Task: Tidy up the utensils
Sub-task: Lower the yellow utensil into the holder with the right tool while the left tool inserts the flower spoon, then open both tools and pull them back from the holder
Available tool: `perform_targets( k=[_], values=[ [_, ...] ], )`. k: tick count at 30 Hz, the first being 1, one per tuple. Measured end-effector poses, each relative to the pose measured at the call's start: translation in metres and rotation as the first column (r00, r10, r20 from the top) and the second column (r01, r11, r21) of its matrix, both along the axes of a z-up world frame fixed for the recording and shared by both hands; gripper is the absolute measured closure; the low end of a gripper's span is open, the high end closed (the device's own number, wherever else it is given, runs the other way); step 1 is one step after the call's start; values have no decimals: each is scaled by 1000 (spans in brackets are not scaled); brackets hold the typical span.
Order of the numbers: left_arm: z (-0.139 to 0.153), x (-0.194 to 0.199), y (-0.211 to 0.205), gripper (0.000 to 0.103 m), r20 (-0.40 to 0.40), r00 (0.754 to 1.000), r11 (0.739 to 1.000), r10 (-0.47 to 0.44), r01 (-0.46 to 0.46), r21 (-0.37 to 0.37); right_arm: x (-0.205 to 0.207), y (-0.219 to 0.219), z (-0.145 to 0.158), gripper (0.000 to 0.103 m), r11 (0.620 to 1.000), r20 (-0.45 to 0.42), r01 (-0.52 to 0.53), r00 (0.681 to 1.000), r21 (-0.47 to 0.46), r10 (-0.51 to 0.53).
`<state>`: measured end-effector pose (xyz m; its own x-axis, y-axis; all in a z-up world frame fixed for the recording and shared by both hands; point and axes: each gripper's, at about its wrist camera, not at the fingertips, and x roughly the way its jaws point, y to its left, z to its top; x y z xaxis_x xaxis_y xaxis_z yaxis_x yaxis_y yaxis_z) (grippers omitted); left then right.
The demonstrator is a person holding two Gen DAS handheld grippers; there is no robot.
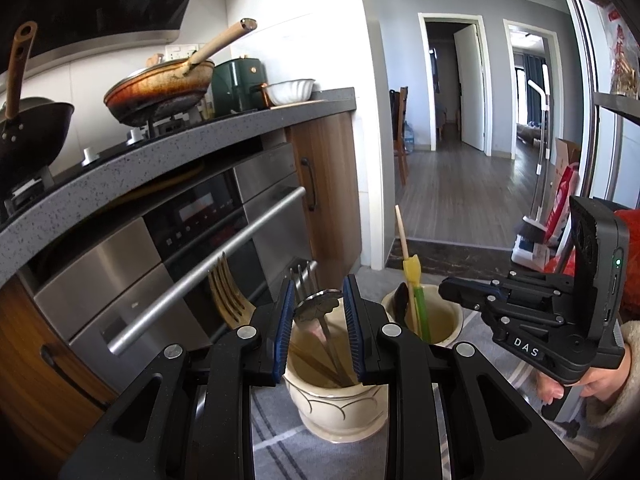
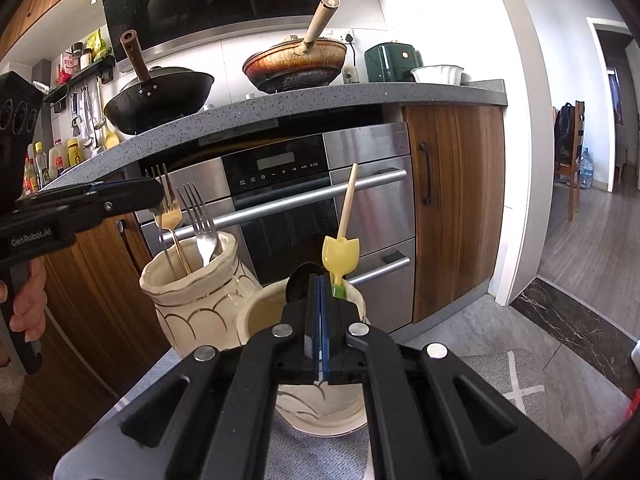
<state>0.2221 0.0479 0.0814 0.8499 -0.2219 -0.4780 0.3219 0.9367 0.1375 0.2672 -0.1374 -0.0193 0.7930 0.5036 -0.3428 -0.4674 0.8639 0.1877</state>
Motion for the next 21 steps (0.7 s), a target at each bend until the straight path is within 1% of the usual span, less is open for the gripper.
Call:
perform_targets(
  k=[6, 8, 9, 10, 12, 14, 15, 16, 17, 19, 21],
  values=[
    [-8, 5, 1, 76, -37, 999, 1000, -1, 1, -5, 1, -2, 0, 101, 1000, -32, -2, 999, 12, 3],
    [-9, 4, -1, 76, -36, 999, 1000, 1, -1, 7, -1, -4, 2, 95, 1000, -37, 1, 999, 15, -1],
    [-10, 4, -2, 76, -39, 999, 1000, 1, -1, 10, -3, -5, 3, 86, 1000, -41, 2, 999, 16, -1],
    [-10, 5, -2, 76, -50, 999, 1000, 0, 0, 11, -4, -7, 4, 83, 1000, -48, 1, 999, 18, 0],
    [-11, 5, -3, 76, -55, 998, 1000, 12, -11, 18, -8, -8, 5, 83, 1000, -60, 1, 998, 17, 0],
    [-10, 1, -2, 71, -54, 998, 1000, 16, -15, 13, -14, -10, 7, 76, 1000, -70, 5, 998, 4, -5],
    [-8, -2, -1, 67, -47, 999, 1000, 19, -19, 5, -17, -11, 8, 69, 1000, -73, 6, 997, -1, -6],
    [-5, -7, 0, 64, -38, 999, 1000, 26, -26, -3, -21, -12, 8, 66, 1000, -73, 7, 997, -5, -7],
    [-3, -10, 1, 63, -34, 999, 999, 30, -31, -8, -28, -15, 10, 66, 1000, -71, 8, 997, -12, -8],
    [0, -19, 4, 54, -32, 999, 999, 40, -41, -33, -37, -18, 12, 60, 1000, -71, 15, 997, -23, -17],
    [1, -30, 6, 51, -34, 999, 998, 41, -43, -53, -49, -24, 15, 54, 1000, -73, 19, 997, -25, -21]
  ],
)
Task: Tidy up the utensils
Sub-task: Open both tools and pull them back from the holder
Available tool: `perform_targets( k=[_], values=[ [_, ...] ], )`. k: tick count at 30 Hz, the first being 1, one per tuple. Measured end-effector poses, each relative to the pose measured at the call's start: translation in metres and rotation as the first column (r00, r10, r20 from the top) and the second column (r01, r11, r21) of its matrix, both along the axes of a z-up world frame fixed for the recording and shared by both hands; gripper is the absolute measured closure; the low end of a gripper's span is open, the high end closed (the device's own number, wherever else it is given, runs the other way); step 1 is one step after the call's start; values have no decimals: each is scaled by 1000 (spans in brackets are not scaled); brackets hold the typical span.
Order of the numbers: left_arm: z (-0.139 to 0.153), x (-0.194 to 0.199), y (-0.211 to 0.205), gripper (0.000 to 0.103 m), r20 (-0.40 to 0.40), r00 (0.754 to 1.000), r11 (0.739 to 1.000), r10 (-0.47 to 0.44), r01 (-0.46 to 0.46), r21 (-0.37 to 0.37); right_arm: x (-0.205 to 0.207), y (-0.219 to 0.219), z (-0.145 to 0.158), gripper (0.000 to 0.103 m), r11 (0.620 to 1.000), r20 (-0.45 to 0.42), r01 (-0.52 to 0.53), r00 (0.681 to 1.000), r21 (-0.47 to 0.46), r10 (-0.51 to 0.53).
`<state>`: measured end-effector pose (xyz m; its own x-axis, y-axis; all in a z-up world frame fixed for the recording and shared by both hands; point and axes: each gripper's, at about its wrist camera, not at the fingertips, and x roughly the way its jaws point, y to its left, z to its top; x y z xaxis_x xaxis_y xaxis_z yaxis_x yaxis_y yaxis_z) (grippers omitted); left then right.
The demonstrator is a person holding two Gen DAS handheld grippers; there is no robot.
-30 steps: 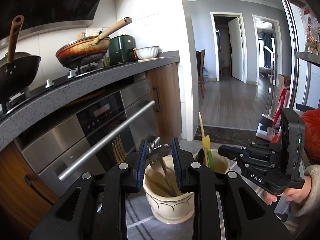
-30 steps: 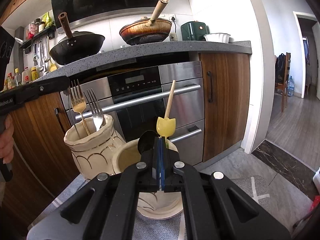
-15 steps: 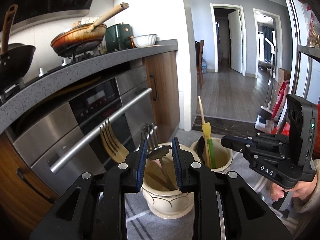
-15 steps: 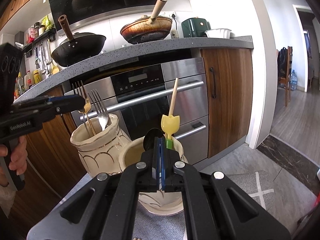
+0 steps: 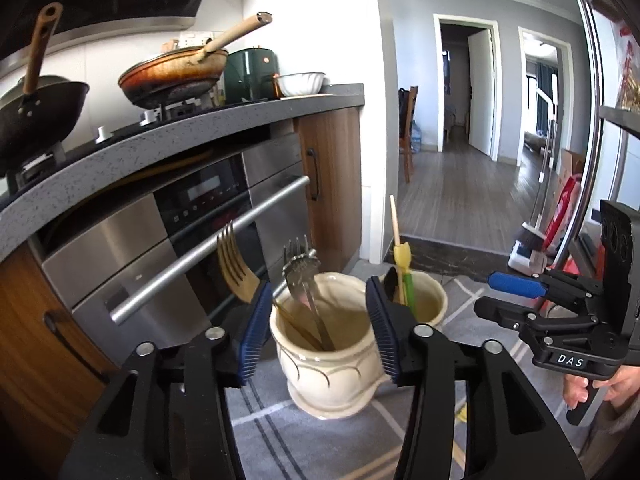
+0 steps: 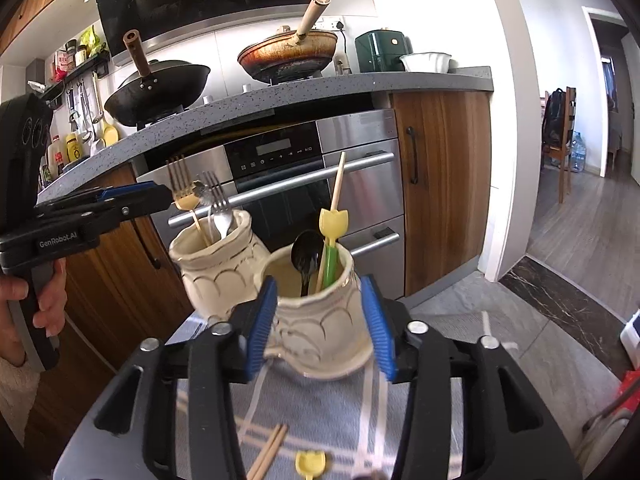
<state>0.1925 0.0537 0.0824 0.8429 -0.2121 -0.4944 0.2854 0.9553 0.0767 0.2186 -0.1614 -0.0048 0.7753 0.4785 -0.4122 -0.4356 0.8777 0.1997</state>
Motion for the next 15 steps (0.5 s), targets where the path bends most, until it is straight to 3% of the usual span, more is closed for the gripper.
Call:
perform_targets(
  k=[4, 10, 15],
  values=[
    [-4, -24, -1, 40, -15, 1000, 1000, -4, 4, -18, -26, -10, 6, 41, 1000, 14, 14, 1000, -10, -14],
    [-17, -62, -5, 32, -43, 999, 999, -13, 12, -32, -57, -22, 14, 18, 1000, 33, 12, 999, 16, -12],
    [-31, -85, -18, 28, -66, 997, 999, -28, 26, -38, -78, -35, 19, 5, 998, 46, 33, 998, 45, -35]
  ],
)
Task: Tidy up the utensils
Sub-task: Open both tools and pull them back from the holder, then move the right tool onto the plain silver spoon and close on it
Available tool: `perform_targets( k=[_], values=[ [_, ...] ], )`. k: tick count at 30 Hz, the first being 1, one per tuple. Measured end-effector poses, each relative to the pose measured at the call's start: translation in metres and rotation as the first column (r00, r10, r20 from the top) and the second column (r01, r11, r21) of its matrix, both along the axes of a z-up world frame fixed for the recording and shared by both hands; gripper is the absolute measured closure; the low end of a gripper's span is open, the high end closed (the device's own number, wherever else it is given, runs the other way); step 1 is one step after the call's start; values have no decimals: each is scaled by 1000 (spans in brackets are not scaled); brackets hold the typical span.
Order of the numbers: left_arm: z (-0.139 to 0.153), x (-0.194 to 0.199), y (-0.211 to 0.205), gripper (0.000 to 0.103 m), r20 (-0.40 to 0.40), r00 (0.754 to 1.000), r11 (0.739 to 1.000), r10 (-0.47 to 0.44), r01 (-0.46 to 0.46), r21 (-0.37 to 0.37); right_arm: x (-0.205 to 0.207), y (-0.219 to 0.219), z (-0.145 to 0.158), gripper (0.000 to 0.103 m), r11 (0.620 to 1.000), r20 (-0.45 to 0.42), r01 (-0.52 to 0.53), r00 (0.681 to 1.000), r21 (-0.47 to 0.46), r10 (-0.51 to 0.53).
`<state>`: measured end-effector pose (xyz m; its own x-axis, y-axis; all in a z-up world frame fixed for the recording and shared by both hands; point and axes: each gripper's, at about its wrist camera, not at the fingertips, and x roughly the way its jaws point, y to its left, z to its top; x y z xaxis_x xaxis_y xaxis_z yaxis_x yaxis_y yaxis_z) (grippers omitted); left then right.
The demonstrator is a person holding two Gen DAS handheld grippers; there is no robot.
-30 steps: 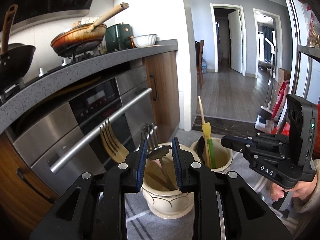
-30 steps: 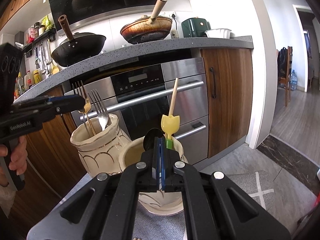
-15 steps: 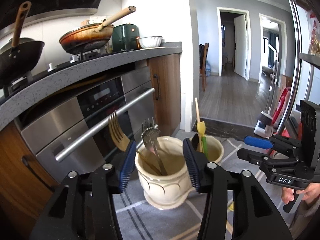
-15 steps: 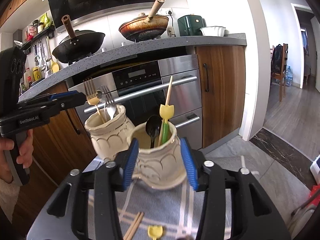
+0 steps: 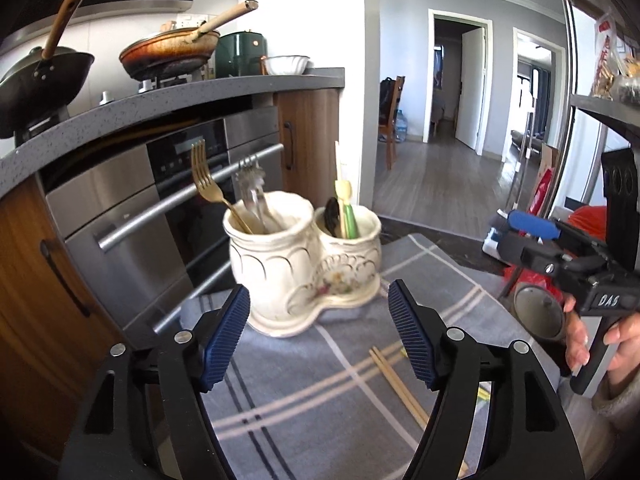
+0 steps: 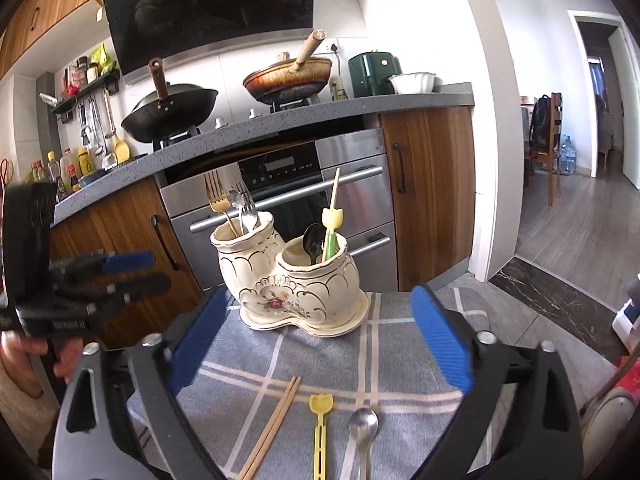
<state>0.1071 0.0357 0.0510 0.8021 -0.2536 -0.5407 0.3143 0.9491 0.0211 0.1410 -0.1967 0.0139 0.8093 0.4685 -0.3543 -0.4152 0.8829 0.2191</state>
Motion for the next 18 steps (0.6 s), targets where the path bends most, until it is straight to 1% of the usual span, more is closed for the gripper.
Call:
perform_targets(
  k=[3, 5, 8, 10, 12, 14, 16, 18],
  values=[
    [-9, -7, -10, 26, -19, 1000, 1000, -13, 12, -25, -10, -10, 1, 5, 999, 20, 31, 999, 19, -31],
    [-17, -8, -18, 25, -35, 999, 999, -20, 18, -41, -12, -15, -2, 5, 998, 16, 58, 998, 25, -59],
    [-29, -7, -27, 24, -52, 998, 999, -19, 16, -45, -10, -21, -13, 5, 993, -12, 115, 993, 11, -115],
    [-39, -7, -32, 22, -53, 999, 999, -8, 5, -40, -8, -25, -24, 5, 988, -15, 157, 987, 1, -157],
    [-52, -5, -34, 20, -64, 998, 999, 2, -5, -42, -5, -27, -35, 5, 983, -25, 184, 983, -27, -184],
    [-67, -1, -35, 20, -96, 995, 999, 2, -6, -48, -1, -27, -43, 5, 979, -47, 192, 980, -69, -195],
    [-77, 4, -36, 20, -114, 993, 1000, 10, -14, -27, 0, -26, -49, 5, 978, -40, 183, 981, -101, -188],
    [-85, 7, -36, 20, -119, 993, 1000, 19, -20, -11, 2, -23, -55, 5, 980, -39, 138, 989, -141, -145]
  ],
)
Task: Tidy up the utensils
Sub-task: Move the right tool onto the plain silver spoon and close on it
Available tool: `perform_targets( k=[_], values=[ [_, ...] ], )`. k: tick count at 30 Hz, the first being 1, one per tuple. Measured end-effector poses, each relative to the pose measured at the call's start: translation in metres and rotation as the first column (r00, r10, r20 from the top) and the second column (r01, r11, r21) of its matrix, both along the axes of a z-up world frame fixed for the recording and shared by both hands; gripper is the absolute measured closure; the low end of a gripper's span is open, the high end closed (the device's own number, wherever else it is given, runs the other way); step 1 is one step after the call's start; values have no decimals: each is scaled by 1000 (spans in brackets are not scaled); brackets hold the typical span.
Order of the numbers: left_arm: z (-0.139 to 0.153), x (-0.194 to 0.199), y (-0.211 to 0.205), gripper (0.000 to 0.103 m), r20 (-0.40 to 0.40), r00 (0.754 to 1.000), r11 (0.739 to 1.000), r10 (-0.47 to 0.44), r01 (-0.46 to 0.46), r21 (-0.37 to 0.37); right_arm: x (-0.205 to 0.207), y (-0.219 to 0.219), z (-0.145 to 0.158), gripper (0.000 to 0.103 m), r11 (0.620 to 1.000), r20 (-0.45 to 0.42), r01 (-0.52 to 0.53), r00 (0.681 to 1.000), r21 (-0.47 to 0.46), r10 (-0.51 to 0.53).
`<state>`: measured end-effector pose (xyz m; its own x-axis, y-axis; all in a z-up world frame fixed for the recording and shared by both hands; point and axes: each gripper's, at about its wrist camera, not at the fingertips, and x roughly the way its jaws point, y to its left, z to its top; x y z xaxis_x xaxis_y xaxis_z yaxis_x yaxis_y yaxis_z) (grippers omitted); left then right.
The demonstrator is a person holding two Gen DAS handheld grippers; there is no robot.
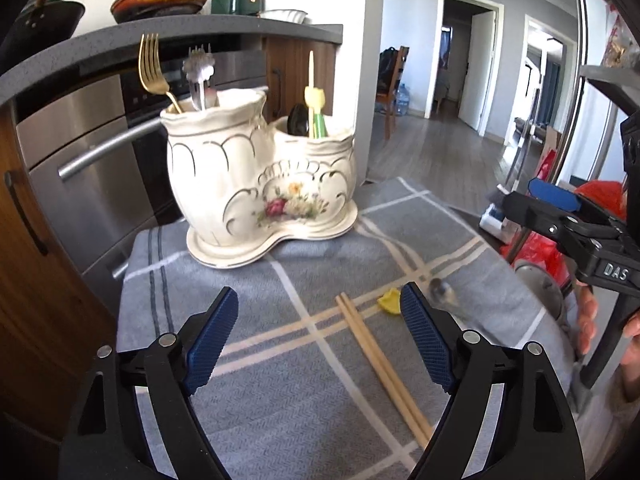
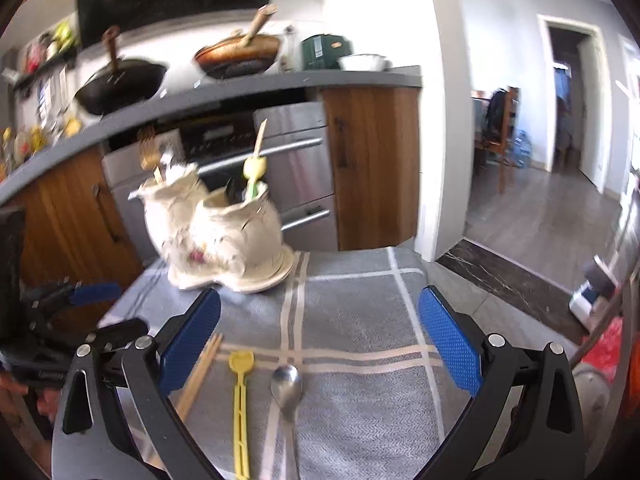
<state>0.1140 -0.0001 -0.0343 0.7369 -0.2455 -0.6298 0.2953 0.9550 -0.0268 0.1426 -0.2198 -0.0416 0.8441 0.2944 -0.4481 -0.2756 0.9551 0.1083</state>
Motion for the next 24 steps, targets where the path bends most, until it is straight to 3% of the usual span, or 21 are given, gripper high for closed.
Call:
perform_targets(
  k=[8, 16, 21, 24],
  values=[
    [-20, 10, 0, 19, -59, 998, 1000, -21, 21, -3, 11, 15, -35, 5, 987, -140, -126, 984, -98, 112],
    [-27, 10, -15, 19, -81, 994, 997, -68, 71, 27, 24, 4, -50, 7, 991, -249, -128, 962, -48, 112],
    [-30, 11, -21, 19, -97, 992, 996, -83, 86, 29, 24, 13, -58, 22, 980, -286, -185, 945, -74, 157],
    [-31, 11, -23, 19, -99, 991, 996, -85, 89, 30, 24, 18, -61, 38, 974, -291, -204, 942, -102, 167]
  ],
)
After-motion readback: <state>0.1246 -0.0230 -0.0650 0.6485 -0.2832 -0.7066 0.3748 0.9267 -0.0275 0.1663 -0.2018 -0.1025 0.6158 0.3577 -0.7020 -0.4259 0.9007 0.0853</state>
